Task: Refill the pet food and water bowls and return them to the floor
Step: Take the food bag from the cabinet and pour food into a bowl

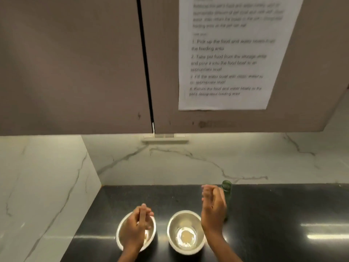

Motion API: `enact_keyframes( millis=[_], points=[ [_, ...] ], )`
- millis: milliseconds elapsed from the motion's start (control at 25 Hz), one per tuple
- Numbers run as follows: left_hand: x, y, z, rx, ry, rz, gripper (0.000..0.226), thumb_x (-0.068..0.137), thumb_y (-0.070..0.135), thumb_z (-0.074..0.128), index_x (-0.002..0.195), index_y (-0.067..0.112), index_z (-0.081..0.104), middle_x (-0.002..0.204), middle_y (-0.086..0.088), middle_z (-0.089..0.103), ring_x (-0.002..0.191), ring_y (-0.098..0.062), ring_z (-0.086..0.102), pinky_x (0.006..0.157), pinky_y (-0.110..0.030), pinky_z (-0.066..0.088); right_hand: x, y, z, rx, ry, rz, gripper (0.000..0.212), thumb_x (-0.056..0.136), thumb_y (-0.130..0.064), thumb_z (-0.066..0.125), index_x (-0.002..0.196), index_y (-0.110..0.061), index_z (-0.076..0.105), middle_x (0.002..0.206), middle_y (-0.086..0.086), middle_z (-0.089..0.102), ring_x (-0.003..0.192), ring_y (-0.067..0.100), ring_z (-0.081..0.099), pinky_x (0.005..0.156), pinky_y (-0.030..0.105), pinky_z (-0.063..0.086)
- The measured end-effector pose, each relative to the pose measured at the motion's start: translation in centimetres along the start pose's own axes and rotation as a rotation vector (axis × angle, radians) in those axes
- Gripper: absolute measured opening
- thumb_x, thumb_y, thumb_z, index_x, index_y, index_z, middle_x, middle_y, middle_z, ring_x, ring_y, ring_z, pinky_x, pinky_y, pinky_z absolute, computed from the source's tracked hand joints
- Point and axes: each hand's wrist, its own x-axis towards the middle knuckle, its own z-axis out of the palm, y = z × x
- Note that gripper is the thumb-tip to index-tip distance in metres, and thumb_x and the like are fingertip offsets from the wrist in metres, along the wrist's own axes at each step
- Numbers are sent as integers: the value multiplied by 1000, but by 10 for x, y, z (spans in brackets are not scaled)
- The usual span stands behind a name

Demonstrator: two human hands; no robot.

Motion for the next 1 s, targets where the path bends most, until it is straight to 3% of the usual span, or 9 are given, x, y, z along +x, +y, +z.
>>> enact_keyframes(
  millis=[80,200,320,400,520,600,680,840,1000],
  points=[
    [9,58,11,-105,-41,203,50,102,48,46,104,10,77,95,-8,84,92,-31,80,66,-22,63,16,-55,-3,54,59,-294,47,105,-55,46,96,-14,69,111,5,63,96,18,66,87,12,46],
    [17,175,32,-681,-152,154,66,100,66,35,124,15,69,121,-6,80,122,-34,70,95,-39,60,48,-136,-9,194,217,-610,30,100,-31,55,101,-6,72,127,12,58,121,26,58,103,28,46],
    [0,259,54,-1059,-221,8,83,95,82,30,129,16,66,126,-12,77,120,-35,68,109,-51,48,76,-193,-10,157,244,-896,24,95,-25,64,106,-5,72,136,15,59,131,27,54,106,38,45],
    [-21,276,65,-1153,-216,-35,91,91,87,31,137,14,60,128,-13,74,119,-36,68,107,-52,48,81,-218,-10,51,215,-929,26,93,-25,71,115,-11,70,147,16,56,137,29,52,109,43,47],
    [-39,281,69,-1132,-130,-123,100,91,88,35,144,6,56,125,-14,73,109,-33,71,90,-42,56,74,-243,-11,-77,151,-906,35,93,-31,75,124,-20,65,157,12,50,143,29,48,115,50,45],
    [-54,285,57,-1109,-155,-155,103,91,86,38,146,1,57,124,-15,72,106,-30,72,84,-38,58,60,-254,-20,-153,105,-919,34,96,-35,71,127,-22,64,160,12,48,147,30,46,117,52,44],
    [-69,290,42,-1088,-198,-155,102,90,86,40,146,3,58,123,-15,71,105,-29,71,90,-40,59,44,-264,-36,-214,85,-930,36,98,-39,67,130,-23,62,162,11,46,149,30,44,118,52,43],
    [-118,282,23,-924,-232,-140,94,94,84,33,148,11,58,141,-14,67,137,-36,60,122,-48,43,3,-277,-70,-270,86,-897,51,97,-48,66,141,-27,56,168,8,40,153,29,41,121,49,39],
    [-196,295,-10,-372,-341,49,99,92,87,20,147,17,63,143,-10,68,135,-35,61,112,-50,49,-66,-272,-108,-249,108,-821,79,94,-60,65,160,-29,35,177,8,22,161,32,27,126,51,25]
  ],
)
